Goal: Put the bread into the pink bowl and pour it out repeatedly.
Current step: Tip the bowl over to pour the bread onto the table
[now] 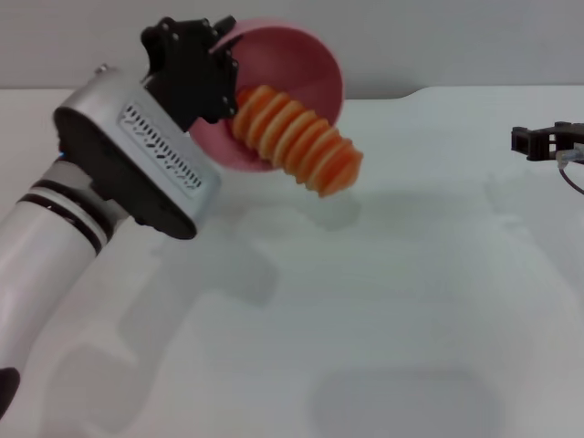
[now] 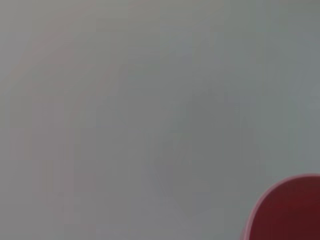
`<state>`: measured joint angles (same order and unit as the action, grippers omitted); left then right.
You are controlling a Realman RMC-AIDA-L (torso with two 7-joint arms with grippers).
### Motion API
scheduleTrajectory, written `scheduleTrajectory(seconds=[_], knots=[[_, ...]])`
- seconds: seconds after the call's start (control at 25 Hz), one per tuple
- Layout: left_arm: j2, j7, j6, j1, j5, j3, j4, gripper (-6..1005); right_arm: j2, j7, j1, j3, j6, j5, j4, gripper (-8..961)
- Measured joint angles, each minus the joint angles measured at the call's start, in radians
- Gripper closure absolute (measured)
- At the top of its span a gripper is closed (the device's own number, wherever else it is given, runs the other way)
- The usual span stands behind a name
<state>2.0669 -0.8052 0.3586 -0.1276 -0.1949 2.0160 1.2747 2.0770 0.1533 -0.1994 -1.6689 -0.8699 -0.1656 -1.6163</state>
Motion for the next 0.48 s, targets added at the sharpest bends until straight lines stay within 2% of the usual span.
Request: scheduleTrajectory(seconds=[0.2, 0.48], knots=[[0.000, -0.001, 0.087, 0.000, -0.003, 0.009, -0.052, 950, 0.000, 0.000, -0.003, 0.001, -0.008, 0.000, -0.001, 431], [-0.001, -0.016, 0.099, -0.008, 0.003, 0.034, -0.084, 951, 0.000, 0.000, -0.011, -0.001, -0.010, 0.000, -0.001, 431]])
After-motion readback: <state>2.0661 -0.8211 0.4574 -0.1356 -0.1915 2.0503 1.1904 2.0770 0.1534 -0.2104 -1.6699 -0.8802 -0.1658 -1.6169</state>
